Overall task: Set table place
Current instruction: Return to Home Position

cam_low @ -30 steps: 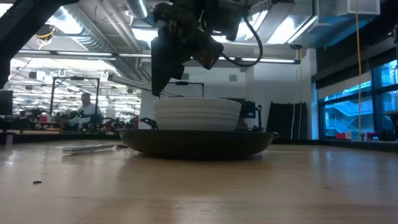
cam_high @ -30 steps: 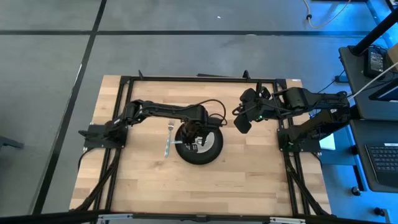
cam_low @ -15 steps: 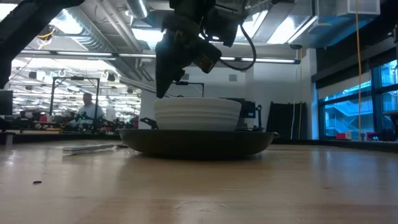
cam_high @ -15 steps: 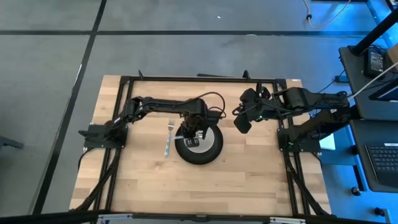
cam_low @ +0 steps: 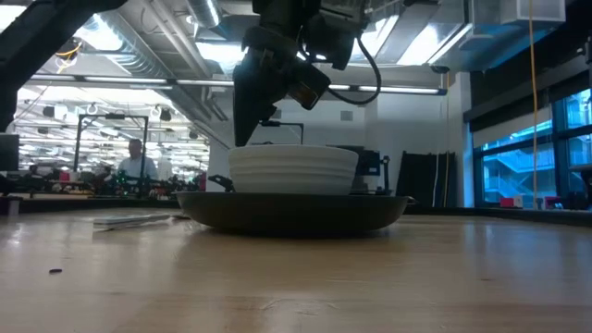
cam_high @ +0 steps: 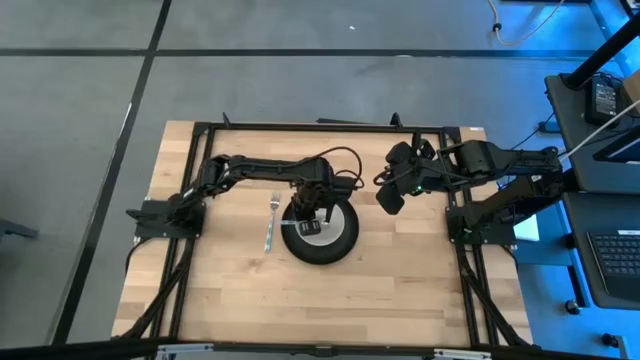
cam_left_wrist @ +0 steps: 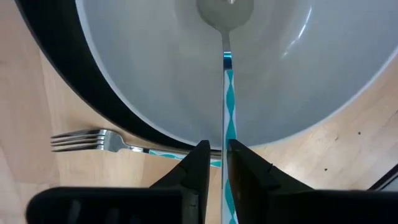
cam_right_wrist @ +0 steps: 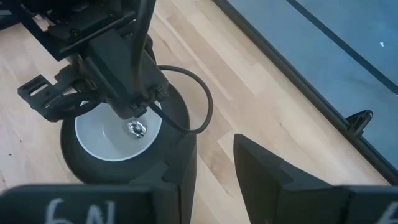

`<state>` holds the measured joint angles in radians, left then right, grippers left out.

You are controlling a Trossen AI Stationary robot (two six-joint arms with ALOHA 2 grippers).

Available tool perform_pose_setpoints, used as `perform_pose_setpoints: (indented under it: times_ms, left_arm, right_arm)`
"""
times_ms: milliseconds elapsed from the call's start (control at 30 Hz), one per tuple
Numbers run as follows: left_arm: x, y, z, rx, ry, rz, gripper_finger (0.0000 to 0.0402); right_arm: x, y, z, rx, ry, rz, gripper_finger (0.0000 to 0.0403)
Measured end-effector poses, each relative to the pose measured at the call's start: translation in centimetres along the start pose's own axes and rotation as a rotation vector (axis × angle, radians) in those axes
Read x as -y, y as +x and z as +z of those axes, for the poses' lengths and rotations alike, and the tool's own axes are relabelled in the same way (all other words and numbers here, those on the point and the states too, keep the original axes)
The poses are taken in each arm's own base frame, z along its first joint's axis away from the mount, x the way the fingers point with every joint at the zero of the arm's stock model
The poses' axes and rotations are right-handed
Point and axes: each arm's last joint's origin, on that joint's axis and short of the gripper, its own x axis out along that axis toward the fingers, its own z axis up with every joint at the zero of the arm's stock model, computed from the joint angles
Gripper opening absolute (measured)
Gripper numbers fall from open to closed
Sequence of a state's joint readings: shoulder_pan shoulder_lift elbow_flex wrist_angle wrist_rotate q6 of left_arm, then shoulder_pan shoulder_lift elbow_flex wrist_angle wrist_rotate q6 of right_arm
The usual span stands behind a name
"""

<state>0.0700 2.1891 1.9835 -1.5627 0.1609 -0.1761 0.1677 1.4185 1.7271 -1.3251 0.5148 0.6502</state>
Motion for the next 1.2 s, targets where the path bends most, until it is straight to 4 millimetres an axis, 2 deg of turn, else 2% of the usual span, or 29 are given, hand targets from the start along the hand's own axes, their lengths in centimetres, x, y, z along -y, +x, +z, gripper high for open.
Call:
perform_pose_setpoints:
  times_ms: [400,633,833,933,1033,1133,1200]
  left_arm:
    - [0.0,0.0,0.1,0.013,0.002,-0.003,0.0049]
    - [0.7,0.1,0.8,0.087,0.025,-0.014,0.0049]
    - [0.8,-0.4,0.2,0.077,0.029,0.037,0.0048]
    - [0.6,-1.8,-0.2,0.089,0.022,0.122,0.0045]
    - [0.8,-4.2,-0.2,0.198,0.021,0.192,0.0039]
    - [1.2,-8.2,-1.0,0.356,0.024,0.189,0.0035]
    - [1.4,-11.3,-2.4,0.492,0.028,0.164,0.0035]
  right_arm:
    - [0.0,0.0,0.0,0.0,0.0,0.0,0.0108]
    - [0.0,0.0,0.0,0.0,-0.001,0.0,0.0108]
    - [0.0,0.0,0.0,0.0,-0.033,-0.002,0.0108]
    - [0.1,0.0,0.0,0.013,-0.032,-0.019,0.0108]
    - [0.1,0.0,0.0,0.014,-0.031,-0.021,0.0108]
    - [0.0,0.0,0.0,0.0,-0.032,-0.002,0.0108]
    - [-0.1,0.0,-0.1,-0.02,-0.032,0.025,0.0108]
